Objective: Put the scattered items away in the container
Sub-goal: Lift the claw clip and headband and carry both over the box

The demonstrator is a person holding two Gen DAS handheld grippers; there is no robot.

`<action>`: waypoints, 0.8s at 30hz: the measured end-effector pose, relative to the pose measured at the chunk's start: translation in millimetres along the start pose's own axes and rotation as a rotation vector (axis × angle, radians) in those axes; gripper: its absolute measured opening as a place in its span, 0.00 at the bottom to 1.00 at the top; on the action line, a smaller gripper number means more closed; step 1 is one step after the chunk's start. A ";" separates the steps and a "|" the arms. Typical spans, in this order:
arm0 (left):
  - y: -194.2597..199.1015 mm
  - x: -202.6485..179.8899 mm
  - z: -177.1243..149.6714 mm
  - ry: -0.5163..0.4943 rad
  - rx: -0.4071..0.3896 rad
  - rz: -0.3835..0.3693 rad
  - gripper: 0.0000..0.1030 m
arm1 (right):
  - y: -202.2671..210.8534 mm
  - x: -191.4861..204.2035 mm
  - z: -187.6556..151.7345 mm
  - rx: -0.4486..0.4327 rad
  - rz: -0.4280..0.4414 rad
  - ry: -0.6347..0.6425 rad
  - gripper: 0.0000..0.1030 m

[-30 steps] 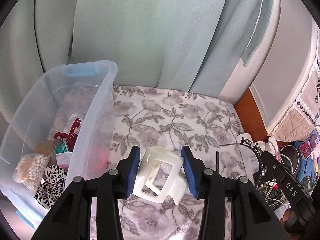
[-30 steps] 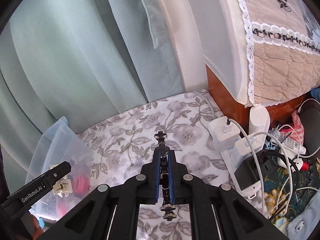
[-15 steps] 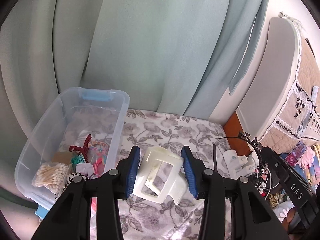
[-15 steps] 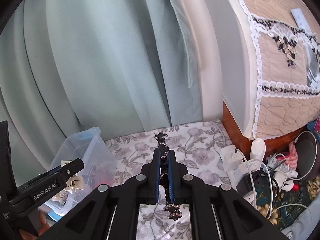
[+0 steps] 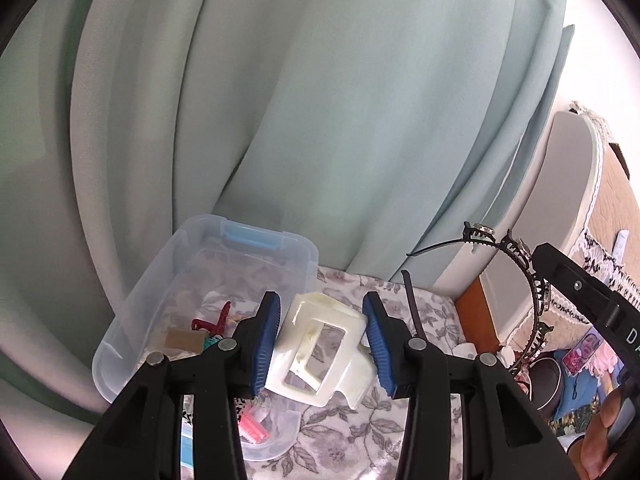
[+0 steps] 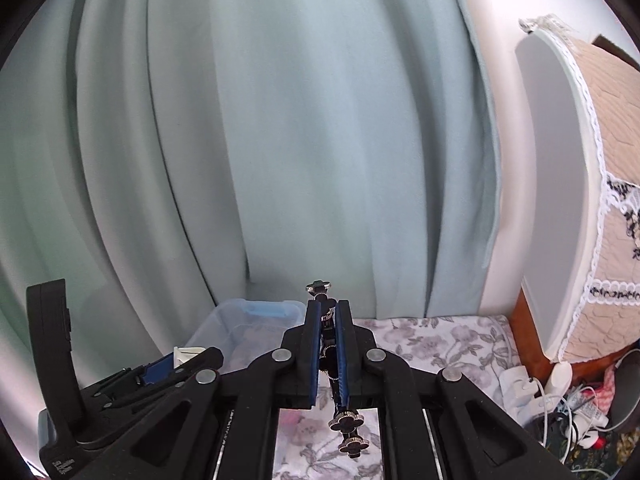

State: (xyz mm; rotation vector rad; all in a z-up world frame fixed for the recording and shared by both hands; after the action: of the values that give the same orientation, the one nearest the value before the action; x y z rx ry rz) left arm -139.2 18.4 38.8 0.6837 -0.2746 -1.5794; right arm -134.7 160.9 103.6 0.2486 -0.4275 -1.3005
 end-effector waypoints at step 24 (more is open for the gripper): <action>-1.8 114.6 0.5 0.168 0.007 0.101 0.43 | -69.3 125.0 -38.0 0.136 0.140 0.152 0.08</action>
State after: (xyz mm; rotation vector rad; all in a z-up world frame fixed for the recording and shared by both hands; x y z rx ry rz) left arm -140.0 -92.1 8.2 0.7909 -0.1874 -1.4170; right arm -153.1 20.2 61.6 0.4218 -0.3967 -1.1088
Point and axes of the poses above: each gripper's, at about its wrist camera, not at the fingertips, and y roughly against the way its jaws point, x to its left, z to its top, the point moved 10 cm from there along -y, roughly the way its jaws point, and after that the axes turned 2 degrees about -z, right-handed, at the moved point
